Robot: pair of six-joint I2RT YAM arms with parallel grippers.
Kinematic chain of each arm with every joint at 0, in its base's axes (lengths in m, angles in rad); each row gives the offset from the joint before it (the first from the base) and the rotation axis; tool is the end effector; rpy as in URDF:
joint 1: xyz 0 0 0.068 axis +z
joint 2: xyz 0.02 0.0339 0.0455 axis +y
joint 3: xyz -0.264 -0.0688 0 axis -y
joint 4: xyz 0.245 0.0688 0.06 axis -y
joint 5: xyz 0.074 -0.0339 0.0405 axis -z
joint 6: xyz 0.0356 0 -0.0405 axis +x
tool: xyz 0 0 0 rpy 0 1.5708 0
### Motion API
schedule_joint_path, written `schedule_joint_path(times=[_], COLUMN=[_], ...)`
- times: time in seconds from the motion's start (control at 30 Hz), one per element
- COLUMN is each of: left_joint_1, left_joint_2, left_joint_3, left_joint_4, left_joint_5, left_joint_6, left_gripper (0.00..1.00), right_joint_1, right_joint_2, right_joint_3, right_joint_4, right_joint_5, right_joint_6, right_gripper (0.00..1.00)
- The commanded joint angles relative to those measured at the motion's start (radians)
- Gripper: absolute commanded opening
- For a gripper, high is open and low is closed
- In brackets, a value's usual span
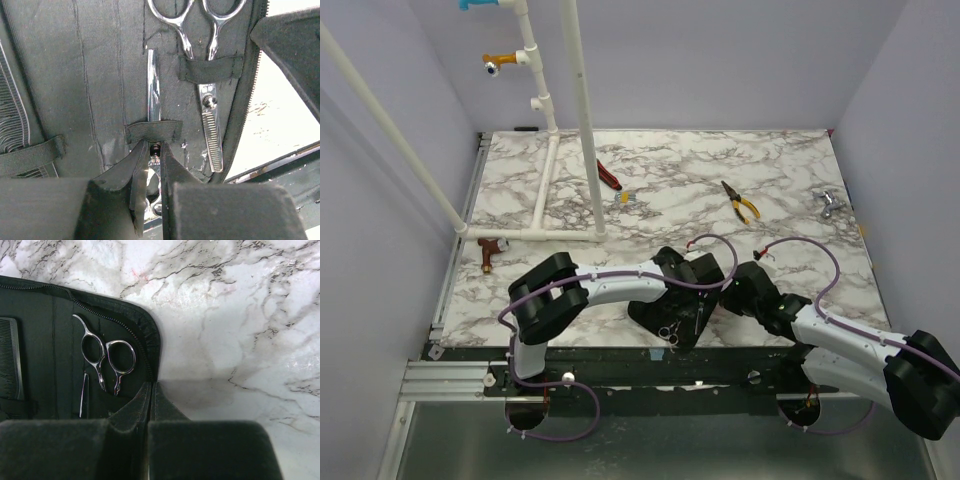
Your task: Sort the hair-cutting tools
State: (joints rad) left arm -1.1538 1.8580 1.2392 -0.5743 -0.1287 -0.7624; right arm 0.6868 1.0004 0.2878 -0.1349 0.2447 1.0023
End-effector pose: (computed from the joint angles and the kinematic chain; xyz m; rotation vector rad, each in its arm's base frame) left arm 0.1538 -0.3360 0.1718 0.5109 2.7546 -0.3342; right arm 0.1399 0.1036 0.1396 0.4957 2.3935 0.4912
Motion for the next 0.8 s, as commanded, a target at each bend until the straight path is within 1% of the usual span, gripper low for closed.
schedule_joint_path(times=[0.0,0.1,0.17,0.23,0.27,0.33,0.4,0.43,0.6,0.77], left_joint_1=[0.017,0.023,0.023,0.023,0.023,0.02,0.013,-0.011,-0.063,-0.097], left_joint_2=[0.061,0.056,0.03,-0.008,-0.031,-0.073,-0.111,-0.157,-0.222,-0.249], left_joint_3=[0.059,0.063,0.051,0.027,0.015,-0.016,-0.036,-0.047,-0.082,-0.156], left_joint_4=[0.009,-0.002,-0.01,-0.012,-0.014,-0.018,-0.029,-0.057,-0.082,-0.081], left_joint_5=[-0.077,-0.091,-0.101,-0.103,-0.1,-0.1,-0.1,-0.111,-0.134,-0.113], left_joint_6=[0.022,0.024,0.029,0.031,0.032,0.029,0.025,0.021,0.001,-0.005], left_gripper=[0.0,0.0,0.06,0.17,0.25,0.36,0.43,0.48,0.5,0.45], right_joint_1=[0.006,0.005,0.007,0.006,0.007,0.007,0.006,0.007,0.006,0.005], right_joint_2=[0.014,0.017,0.016,0.015,0.014,0.01,0.007,0.0,0.011,0.027], right_joint_3=[-0.029,-0.027,-0.024,-0.022,-0.021,-0.021,-0.022,-0.028,-0.028,-0.026], right_joint_4=[-0.032,-0.034,-0.037,-0.039,-0.041,-0.043,-0.046,-0.044,-0.035,-0.028], right_joint_5=[-0.071,-0.071,-0.073,-0.074,-0.075,-0.076,-0.076,-0.078,-0.08,-0.085], right_joint_6=[-0.002,-0.003,-0.003,-0.005,-0.004,-0.005,-0.005,-0.003,-0.004,-0.011], right_gripper=[0.01,0.01,0.01,0.01,0.01,0.01,0.01,0.01,0.01,0.01])
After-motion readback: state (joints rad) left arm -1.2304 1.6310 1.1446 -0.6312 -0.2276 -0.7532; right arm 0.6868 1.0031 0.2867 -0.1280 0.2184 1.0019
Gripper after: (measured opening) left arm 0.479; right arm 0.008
